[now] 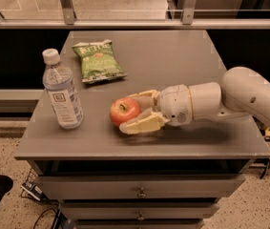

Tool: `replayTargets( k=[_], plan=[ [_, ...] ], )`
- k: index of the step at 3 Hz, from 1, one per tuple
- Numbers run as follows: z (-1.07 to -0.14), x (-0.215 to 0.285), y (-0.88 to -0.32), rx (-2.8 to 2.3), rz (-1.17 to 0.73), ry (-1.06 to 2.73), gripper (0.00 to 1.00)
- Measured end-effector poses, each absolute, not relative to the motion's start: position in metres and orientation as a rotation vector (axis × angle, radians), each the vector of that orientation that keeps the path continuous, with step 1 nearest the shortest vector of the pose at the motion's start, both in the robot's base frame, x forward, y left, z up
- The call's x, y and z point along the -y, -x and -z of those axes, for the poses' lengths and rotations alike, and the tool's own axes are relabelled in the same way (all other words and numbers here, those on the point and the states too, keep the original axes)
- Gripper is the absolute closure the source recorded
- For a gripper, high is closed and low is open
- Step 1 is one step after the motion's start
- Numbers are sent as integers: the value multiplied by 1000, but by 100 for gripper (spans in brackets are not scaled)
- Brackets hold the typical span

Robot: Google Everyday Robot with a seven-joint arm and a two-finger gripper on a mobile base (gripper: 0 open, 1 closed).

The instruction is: Move apple near blue plastic bottle

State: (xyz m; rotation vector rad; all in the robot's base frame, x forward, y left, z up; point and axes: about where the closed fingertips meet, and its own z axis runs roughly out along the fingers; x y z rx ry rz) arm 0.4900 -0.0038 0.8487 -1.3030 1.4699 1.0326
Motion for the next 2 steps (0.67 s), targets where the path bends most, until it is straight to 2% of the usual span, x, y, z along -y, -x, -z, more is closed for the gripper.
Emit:
replayTargets(
  k=[1,2],
  plan=[
    [-849,2,-489,-1468,-1035,1307,0],
    [-849,2,-489,-1468,-1035,1307,0]
  ],
)
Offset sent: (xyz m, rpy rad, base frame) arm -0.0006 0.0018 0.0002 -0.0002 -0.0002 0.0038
